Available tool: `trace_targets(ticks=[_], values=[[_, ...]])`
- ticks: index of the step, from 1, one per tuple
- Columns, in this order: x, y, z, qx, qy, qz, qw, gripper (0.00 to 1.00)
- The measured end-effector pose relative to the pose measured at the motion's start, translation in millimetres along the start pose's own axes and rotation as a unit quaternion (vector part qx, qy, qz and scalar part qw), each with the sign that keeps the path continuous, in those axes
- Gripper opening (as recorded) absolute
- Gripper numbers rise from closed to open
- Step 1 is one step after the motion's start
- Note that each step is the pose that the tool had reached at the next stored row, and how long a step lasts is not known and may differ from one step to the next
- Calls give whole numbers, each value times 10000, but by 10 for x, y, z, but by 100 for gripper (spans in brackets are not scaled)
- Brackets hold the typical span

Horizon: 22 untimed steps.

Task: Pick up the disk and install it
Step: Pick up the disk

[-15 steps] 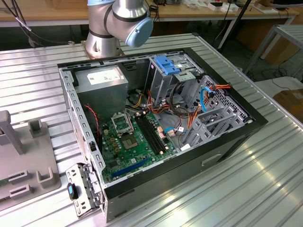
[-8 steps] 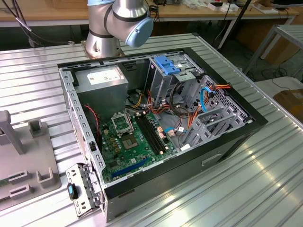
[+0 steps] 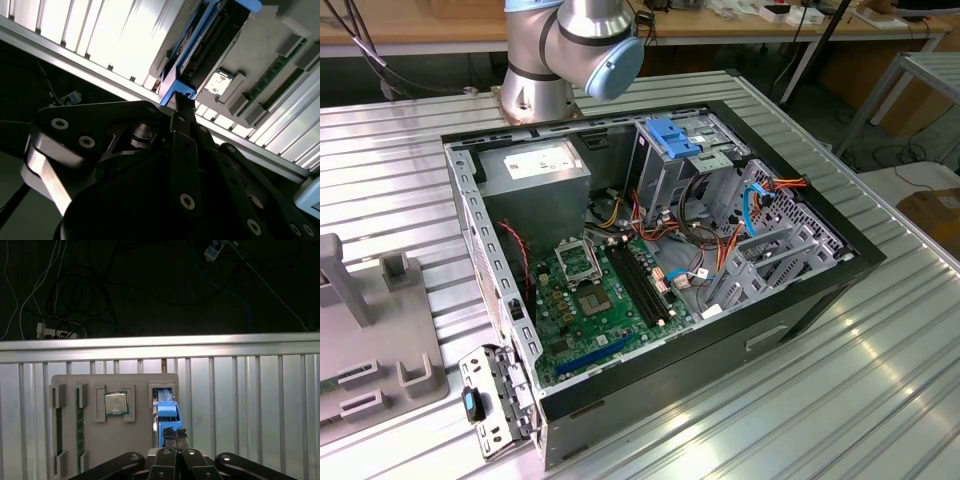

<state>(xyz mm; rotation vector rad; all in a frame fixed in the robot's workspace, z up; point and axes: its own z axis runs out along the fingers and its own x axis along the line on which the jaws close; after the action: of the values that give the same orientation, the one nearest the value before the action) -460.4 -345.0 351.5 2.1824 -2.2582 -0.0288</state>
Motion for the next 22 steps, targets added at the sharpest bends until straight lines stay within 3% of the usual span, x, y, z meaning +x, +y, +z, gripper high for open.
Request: trace_targets(ticks=[22], values=[[0, 1, 4, 0, 7, -11, 10000, 11]])
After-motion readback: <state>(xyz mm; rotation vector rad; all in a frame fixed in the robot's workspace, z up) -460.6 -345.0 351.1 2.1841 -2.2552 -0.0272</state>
